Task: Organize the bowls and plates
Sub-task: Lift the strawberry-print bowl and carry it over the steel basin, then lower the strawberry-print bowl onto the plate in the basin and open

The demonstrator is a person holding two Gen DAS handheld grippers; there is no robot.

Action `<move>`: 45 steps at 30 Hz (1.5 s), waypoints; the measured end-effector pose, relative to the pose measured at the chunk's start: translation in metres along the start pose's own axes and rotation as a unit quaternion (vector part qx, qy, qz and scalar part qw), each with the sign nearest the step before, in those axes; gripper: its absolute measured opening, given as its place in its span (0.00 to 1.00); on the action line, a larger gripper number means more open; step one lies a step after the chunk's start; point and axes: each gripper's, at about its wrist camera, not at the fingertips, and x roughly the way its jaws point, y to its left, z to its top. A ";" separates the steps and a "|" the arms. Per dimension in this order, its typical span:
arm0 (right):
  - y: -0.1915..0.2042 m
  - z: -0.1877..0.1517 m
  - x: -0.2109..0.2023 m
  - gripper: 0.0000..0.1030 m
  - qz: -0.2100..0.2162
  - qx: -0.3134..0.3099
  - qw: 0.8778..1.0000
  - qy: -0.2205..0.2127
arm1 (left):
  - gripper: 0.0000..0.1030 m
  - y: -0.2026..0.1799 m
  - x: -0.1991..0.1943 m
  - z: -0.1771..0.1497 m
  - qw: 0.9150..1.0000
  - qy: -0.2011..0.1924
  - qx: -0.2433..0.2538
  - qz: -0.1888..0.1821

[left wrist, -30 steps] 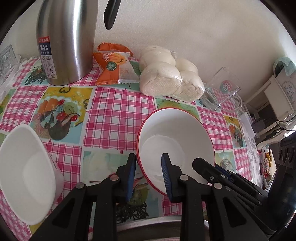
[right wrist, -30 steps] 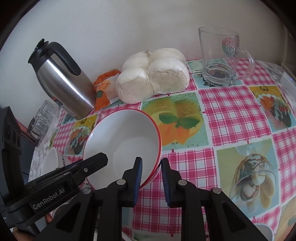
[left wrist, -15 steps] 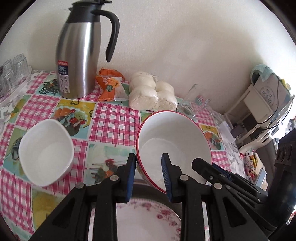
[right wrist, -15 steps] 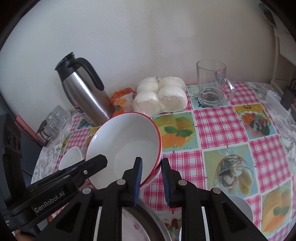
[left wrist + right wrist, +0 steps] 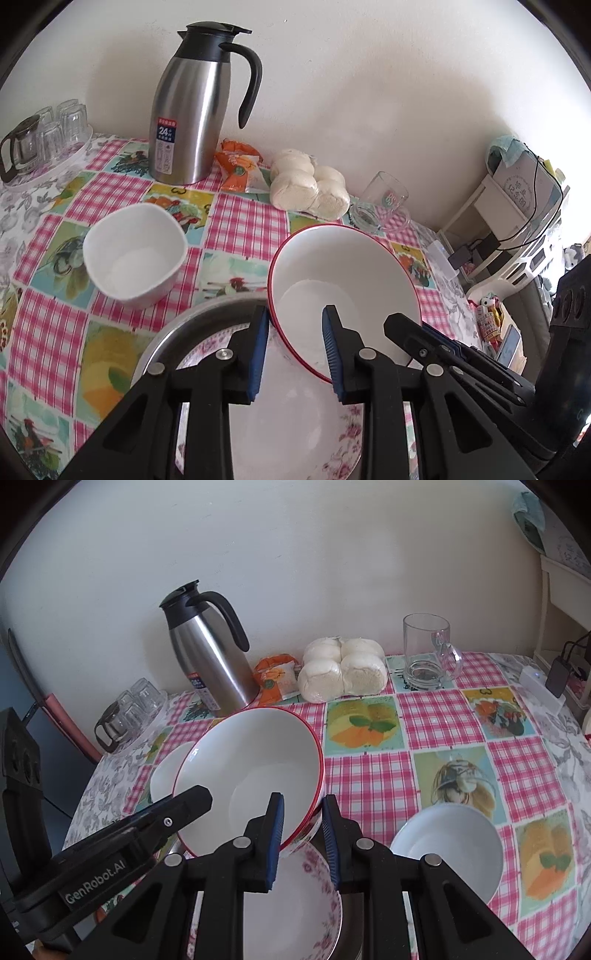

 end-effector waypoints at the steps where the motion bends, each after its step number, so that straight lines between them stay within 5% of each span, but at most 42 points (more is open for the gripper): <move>1: 0.001 -0.004 -0.002 0.22 -0.001 -0.001 1.000 0.000 | 0.28 0.002 -0.002 -0.004 1.000 0.001 -0.003 -0.002; 19: 0.011 -0.055 -0.007 0.22 0.014 0.026 0.999 0.015 | 0.28 0.017 -0.023 -0.041 1.000 0.014 -0.002 0.012; 45: 0.015 -0.068 0.002 0.22 0.020 0.029 0.999 0.032 | 0.32 0.034 -0.016 -0.045 0.998 0.057 -0.029 -0.003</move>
